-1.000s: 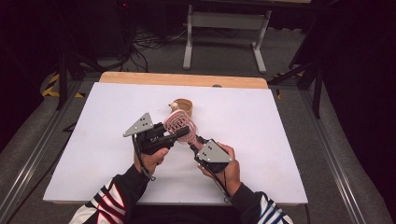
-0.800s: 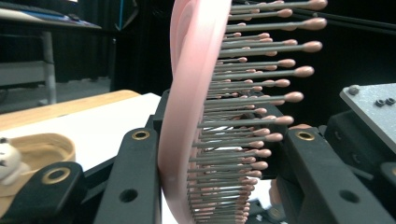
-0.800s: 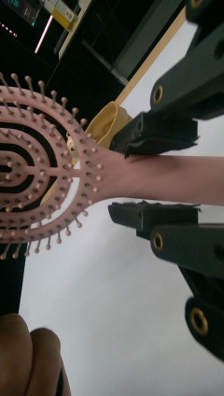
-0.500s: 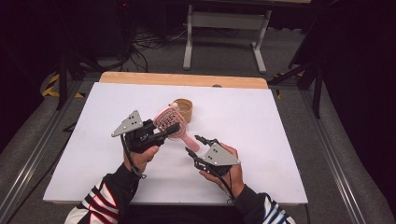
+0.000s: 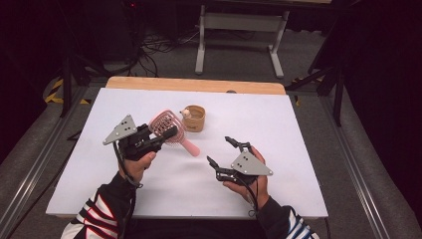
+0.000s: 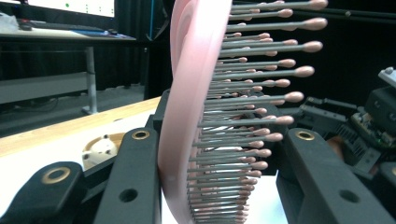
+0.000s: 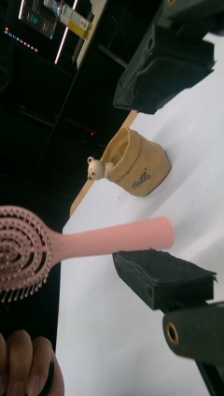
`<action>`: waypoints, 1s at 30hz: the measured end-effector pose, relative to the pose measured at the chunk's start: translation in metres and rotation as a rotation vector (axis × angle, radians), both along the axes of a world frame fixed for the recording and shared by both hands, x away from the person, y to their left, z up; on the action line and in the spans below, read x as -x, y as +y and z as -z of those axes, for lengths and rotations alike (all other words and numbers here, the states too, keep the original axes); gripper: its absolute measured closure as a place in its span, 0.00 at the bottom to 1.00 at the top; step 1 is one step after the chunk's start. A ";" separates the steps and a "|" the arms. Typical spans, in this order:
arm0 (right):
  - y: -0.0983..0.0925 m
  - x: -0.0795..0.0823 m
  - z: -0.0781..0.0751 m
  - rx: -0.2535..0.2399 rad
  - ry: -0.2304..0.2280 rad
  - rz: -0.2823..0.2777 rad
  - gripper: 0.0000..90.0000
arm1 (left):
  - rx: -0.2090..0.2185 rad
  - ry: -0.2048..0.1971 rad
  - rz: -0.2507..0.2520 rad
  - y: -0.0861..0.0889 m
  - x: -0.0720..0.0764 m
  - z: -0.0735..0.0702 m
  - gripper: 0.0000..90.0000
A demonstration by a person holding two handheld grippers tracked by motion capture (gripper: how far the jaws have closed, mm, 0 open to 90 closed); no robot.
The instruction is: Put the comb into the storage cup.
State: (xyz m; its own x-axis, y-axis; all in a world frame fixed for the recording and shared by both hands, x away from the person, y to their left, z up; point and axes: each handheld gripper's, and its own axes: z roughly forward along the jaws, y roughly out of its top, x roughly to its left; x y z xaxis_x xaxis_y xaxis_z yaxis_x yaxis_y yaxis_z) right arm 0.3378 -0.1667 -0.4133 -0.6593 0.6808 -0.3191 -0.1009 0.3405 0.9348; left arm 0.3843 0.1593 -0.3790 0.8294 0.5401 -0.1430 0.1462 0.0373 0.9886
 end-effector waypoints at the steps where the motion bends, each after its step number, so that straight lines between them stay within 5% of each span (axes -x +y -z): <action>1: -0.002 0.000 0.000 -0.008 -0.001 0.008 0.22 | 0.000 -0.008 -0.006 0.002 -0.001 0.000 0.70; 12: -0.024 0.000 0.005 -0.009 0.020 0.043 0.06 | -0.009 -0.017 -0.046 0.012 -0.002 -0.002 0.70; 30: -0.061 0.002 0.018 -0.039 0.056 0.117 0.06 | -0.008 -0.032 -0.103 0.031 -0.004 -0.005 0.70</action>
